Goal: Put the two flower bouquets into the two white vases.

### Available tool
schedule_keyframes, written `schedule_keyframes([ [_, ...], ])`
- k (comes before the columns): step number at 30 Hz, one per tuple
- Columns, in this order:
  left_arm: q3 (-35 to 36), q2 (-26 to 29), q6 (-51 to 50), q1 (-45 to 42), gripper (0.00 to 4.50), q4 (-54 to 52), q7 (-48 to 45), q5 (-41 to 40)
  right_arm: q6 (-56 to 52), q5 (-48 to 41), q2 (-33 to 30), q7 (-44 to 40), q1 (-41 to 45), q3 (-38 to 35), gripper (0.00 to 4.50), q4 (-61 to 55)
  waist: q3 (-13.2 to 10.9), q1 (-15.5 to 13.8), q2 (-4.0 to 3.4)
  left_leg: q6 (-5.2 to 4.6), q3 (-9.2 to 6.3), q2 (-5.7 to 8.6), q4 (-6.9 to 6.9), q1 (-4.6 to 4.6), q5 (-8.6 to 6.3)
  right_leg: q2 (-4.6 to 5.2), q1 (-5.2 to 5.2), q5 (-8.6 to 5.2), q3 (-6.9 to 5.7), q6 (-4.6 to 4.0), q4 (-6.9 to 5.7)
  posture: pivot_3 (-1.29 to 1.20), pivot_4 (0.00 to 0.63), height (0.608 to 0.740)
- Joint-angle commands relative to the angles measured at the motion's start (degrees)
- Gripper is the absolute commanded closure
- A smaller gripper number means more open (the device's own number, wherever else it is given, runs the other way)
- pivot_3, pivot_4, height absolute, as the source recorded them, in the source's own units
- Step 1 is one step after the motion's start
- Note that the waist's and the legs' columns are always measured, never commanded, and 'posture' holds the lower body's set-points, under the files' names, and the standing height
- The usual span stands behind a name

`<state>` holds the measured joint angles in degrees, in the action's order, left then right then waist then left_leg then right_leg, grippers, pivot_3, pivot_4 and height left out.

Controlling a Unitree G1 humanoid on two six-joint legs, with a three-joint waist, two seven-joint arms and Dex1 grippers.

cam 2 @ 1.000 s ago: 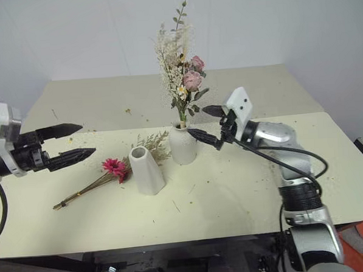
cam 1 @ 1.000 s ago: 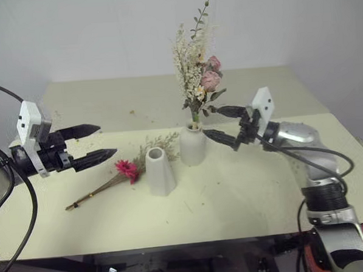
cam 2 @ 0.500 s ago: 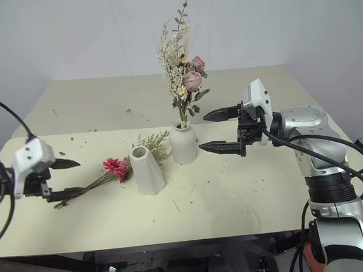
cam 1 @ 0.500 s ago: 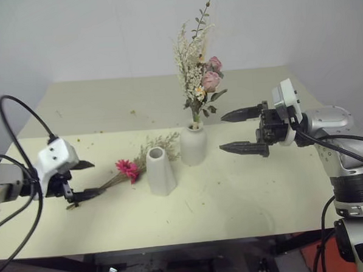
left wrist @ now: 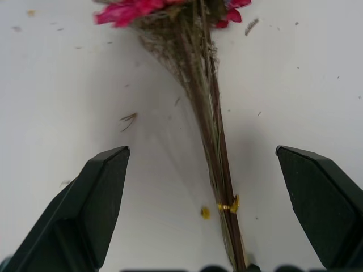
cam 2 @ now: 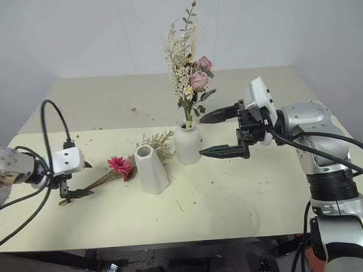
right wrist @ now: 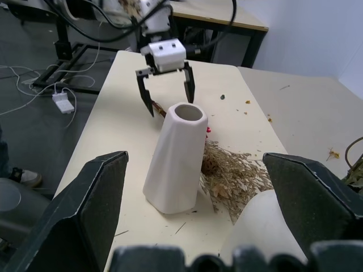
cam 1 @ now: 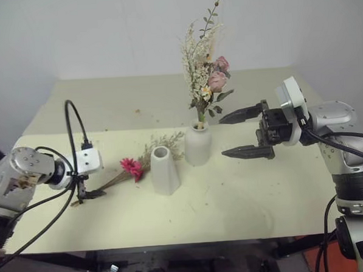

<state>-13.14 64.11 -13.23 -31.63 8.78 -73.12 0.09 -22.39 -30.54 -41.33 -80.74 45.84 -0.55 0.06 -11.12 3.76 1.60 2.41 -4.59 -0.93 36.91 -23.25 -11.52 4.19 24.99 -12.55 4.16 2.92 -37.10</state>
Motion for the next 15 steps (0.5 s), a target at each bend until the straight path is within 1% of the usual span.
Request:
schedule_keyframes([
  [1, -2.7, -2.0, 2.6, -4.0, 0.00, 3.8, -2.6, 3.2, 1.0, -1.1, -0.6, 0.1, 0.1, -1.5, 0.02, -2.4, 0.0, 0.0, 0.00, 0.00, 0.00, 0.00, 0.01, 0.01, 0.00, 0.00, 0.00, 0.00, 0.00, 0.00, -0.01, 0.00, 0.150, 0.740],
  [4, -4.9, -3.3, 4.4, -5.9, 0.61, 6.7, -4.4, 5.9, 0.8, -1.2, -0.7, 0.4, -0.2, -1.6, 0.00, -3.1, 0.0, 0.2, 0.00, 0.00, 0.00, -0.01, 0.02, 0.01, 0.00, -0.01, 0.00, 0.00, 0.00, 0.00, -0.02, 0.00, 0.150, 0.740],
  [10, -4.9, -3.8, 5.6, -6.1, 2.59, 8.7, -5.5, 7.5, 0.1, -1.7, -1.5, 1.3, -1.9, -2.4, 0.00, -4.9, 0.0, 0.2, 0.00, 0.00, -0.01, 0.01, 0.03, 0.01, 0.00, 0.01, 0.01, 0.07, 0.00, -0.10, -0.04, 0.00, 0.150, 0.740],
  [15, -3.1, -2.6, 4.1, -4.4, 4.23, 7.6, -4.7, 7.2, 0.2, -1.7, -1.6, 1.6, -2.7, -2.4, 0.00, -4.9, 0.0, 0.2, 0.01, -0.01, -0.01, 0.00, 0.06, 0.03, 0.00, 0.00, -0.01, 0.04, 0.00, -0.05, -0.06, 0.00, 0.150, 0.740],
])
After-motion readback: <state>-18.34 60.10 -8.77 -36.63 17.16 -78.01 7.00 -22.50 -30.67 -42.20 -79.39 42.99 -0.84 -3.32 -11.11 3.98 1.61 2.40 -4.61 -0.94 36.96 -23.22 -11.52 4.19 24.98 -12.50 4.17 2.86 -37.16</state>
